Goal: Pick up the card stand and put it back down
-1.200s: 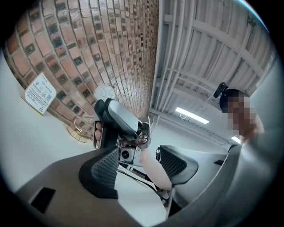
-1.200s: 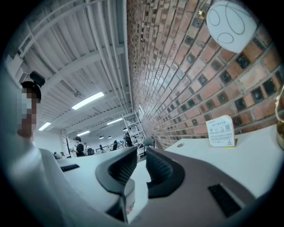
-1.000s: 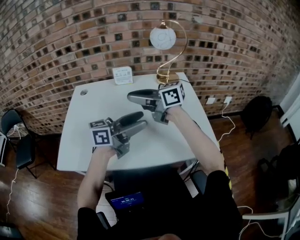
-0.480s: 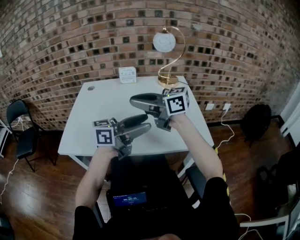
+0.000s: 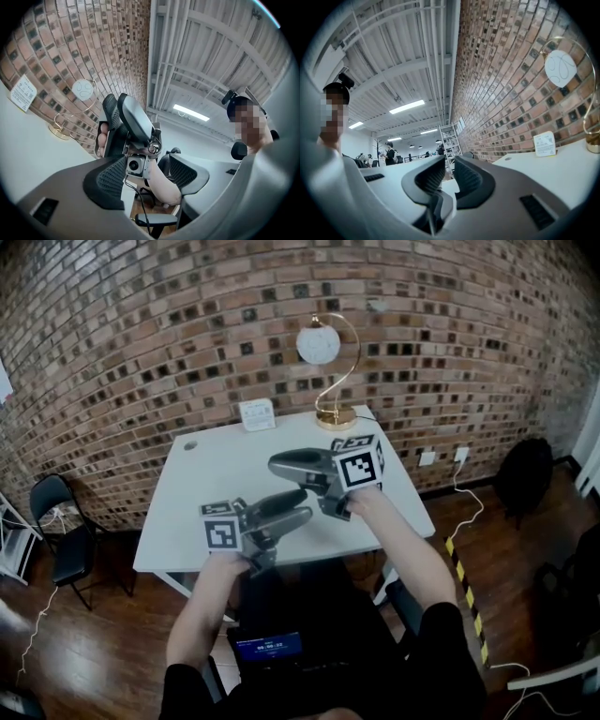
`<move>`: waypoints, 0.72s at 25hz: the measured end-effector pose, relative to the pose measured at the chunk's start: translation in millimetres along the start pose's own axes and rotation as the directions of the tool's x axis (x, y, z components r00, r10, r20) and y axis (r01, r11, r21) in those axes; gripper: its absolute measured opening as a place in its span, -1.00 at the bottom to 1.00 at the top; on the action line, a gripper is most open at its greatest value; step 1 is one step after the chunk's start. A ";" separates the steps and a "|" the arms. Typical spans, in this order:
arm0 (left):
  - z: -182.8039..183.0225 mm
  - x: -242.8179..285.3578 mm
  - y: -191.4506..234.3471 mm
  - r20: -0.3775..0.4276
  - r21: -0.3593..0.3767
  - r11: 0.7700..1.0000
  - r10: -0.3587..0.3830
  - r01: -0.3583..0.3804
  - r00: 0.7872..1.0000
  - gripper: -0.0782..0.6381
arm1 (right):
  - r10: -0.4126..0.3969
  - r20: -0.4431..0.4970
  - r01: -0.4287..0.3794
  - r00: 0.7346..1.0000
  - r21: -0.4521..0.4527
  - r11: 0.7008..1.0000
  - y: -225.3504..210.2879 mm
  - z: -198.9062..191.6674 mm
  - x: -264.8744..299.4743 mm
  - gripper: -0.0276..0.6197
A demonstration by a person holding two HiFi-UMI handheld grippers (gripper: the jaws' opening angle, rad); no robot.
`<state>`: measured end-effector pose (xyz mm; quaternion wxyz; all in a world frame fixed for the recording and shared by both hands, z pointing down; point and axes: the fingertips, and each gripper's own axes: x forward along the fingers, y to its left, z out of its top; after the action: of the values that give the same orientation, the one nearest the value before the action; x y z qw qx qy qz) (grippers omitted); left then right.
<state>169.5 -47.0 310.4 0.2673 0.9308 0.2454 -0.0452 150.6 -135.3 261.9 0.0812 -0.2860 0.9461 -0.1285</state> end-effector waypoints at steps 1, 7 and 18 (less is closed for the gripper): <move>-0.2 -0.4 -3.1 0.002 0.000 1.000 -0.003 0.003 1.000 0.01 | 0.003 0.007 -0.003 1.000 -0.001 1.000 4.6 0.2 -2.4 -0.69; 12.2 -4.9 -16.9 0.016 0.006 1.000 -0.010 0.010 1.000 0.01 | 0.006 0.064 -0.005 0.998 -0.002 1.000 26.0 10.6 -18.0 -0.69; 0.0 -13.3 -62.7 0.074 0.022 1.000 -0.012 0.010 0.997 0.01 | -0.023 0.120 0.030 0.992 -0.053 0.998 85.1 -1.0 -45.4 -0.69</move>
<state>127.7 -6.5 283.4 0.2657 0.9299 0.2400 -0.0839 143.5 -41.2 241.9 0.1282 -0.3079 0.9388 -0.0861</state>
